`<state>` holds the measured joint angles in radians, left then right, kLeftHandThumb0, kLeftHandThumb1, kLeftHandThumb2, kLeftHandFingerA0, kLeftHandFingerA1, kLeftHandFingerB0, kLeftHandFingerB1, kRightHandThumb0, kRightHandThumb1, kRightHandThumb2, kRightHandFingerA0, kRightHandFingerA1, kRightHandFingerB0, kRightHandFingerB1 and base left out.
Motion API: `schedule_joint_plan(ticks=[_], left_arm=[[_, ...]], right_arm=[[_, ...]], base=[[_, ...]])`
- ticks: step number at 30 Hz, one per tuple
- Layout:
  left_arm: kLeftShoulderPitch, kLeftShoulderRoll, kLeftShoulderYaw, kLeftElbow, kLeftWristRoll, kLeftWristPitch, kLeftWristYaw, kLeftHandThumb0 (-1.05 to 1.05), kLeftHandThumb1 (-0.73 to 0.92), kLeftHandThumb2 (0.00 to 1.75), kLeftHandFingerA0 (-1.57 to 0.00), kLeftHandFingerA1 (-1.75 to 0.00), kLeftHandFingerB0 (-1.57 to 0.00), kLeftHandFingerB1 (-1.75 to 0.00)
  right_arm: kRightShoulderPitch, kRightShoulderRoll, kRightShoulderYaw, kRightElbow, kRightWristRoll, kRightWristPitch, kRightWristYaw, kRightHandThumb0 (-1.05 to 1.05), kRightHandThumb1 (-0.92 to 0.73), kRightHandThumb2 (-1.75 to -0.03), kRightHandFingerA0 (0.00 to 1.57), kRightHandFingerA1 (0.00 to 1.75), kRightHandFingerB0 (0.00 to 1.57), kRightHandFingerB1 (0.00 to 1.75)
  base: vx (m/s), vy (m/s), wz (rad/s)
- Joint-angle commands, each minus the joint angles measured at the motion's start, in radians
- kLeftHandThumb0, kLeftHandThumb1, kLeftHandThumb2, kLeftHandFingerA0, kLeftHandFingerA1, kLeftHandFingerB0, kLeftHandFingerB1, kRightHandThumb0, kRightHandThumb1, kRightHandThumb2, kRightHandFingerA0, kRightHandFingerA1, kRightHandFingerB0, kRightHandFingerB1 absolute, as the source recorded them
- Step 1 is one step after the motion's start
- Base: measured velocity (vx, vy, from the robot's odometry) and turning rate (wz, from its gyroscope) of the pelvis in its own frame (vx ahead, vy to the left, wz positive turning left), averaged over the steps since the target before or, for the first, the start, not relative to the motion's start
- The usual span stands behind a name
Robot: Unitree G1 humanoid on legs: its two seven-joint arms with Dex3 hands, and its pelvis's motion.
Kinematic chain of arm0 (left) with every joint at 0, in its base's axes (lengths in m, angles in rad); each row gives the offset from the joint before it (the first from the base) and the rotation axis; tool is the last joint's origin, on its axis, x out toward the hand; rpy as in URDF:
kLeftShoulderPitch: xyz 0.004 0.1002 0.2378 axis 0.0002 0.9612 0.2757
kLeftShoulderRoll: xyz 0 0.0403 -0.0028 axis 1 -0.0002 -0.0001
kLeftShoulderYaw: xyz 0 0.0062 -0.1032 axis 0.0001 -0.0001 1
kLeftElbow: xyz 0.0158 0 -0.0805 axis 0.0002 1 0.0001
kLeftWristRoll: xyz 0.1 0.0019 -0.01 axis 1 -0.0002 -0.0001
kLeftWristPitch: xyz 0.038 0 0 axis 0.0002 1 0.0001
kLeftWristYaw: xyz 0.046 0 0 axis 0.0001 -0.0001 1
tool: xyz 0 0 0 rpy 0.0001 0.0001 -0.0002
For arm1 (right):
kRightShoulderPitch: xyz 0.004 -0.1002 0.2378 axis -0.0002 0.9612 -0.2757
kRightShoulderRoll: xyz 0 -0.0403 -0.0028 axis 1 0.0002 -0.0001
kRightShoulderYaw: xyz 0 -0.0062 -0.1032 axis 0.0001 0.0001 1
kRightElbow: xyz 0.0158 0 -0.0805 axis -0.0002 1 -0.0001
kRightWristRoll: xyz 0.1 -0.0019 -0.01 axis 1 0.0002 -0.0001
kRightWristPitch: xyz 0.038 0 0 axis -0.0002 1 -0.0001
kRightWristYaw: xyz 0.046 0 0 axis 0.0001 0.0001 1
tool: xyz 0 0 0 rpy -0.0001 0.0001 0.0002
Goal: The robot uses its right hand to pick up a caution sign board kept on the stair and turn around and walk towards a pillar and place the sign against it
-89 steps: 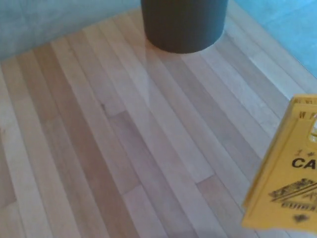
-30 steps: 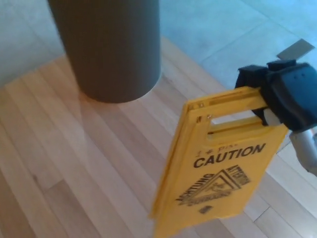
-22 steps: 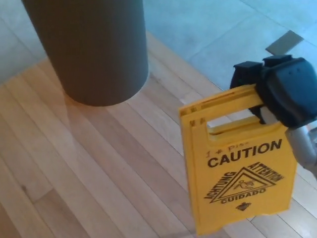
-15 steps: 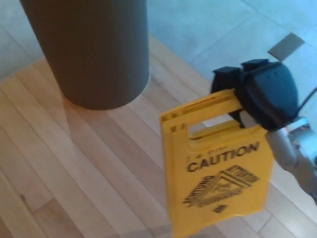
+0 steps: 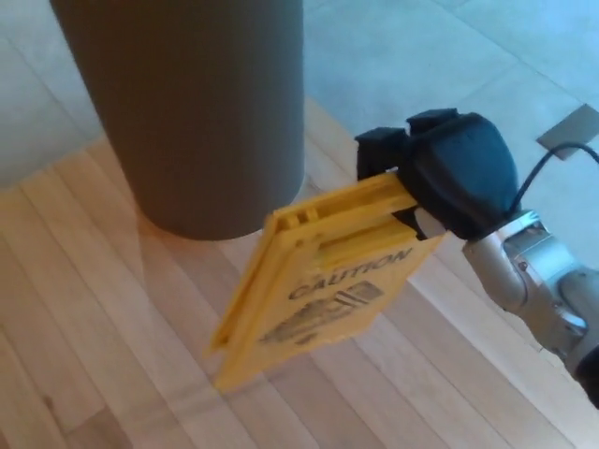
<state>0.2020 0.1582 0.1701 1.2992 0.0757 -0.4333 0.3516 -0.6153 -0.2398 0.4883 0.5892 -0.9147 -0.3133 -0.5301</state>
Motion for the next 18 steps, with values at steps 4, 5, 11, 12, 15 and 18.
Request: schedule_joint_plan(ticks=[4, 5, 11, 12, 15, 18], left_arm=[[0.007, 0.017, 0.004, 0.002, -0.004, -0.009, 0.004, -0.11, 0.67, 0.69, -1.04, -0.92, -0.94, -0.69], [0.007, 0.014, 0.01, -0.001, -0.011, -0.012, 0.001, -0.08, 0.64, 0.77, -1.01, -0.86, -0.93, -0.69], [0.001, 0.018, -0.001, 0.003, 0.004, -0.011, -0.002, 0.0, 0.61, 0.82, -0.99, -0.81, -0.93, -0.65], [-0.002, 0.019, -0.001, 0.005, 0.004, -0.008, -0.002, 0.02, 0.59, 0.85, -1.0, -0.83, -0.93, -0.65], [-0.001, 0.013, 0.01, -0.001, -0.011, -0.023, -0.005, 0.04, 0.59, 0.86, -1.0, -0.84, -0.9, -0.66], [0.004, 0.009, 0.006, -0.008, -0.005, -0.033, 0.005, -0.06, 0.6, 0.85, -1.02, -0.87, -0.93, -0.69]], right_arm=[[-0.05, 0.005, 0.024, 0.016, -0.003, 0.006, 0.015, -0.11, -0.47, -1.02, 1.04, 1.56, 0.93, 1.31], [-0.052, 0.008, 0.028, 0.014, -0.004, 0.009, 0.02, -0.12, -0.47, -1.04, 1.02, 1.58, 0.92, 1.34], [-0.066, 0.053, 0.053, 0.022, -0.006, 0.014, 0.04, -0.1, -0.44, -1.04, 0.99, 1.66, 0.84, 1.49], [-0.067, 0.059, 0.056, 0.024, -0.006, 0.021, 0.047, -0.11, -0.44, -1.05, 0.99, 1.64, 0.86, 1.47], [-0.068, 0.071, 0.063, 0.04, -0.008, 0.021, 0.052, -0.11, -0.46, -1.03, 0.98, 1.66, 0.84, 1.48], [-0.063, 0.075, 0.079, 0.065, -0.016, 0.017, 0.056, -0.11, -0.44, -1.02, 0.94, 1.66, 0.81, 1.48]], base=[[0.08, -0.059, 0.06], [0.07, 0.05, 0.28], [0.07, 0.081, 0.27], [0.05, 0.106, -0.11], [0.09, 0.066, 0.1], [0.03, 0.033, 0.26]])
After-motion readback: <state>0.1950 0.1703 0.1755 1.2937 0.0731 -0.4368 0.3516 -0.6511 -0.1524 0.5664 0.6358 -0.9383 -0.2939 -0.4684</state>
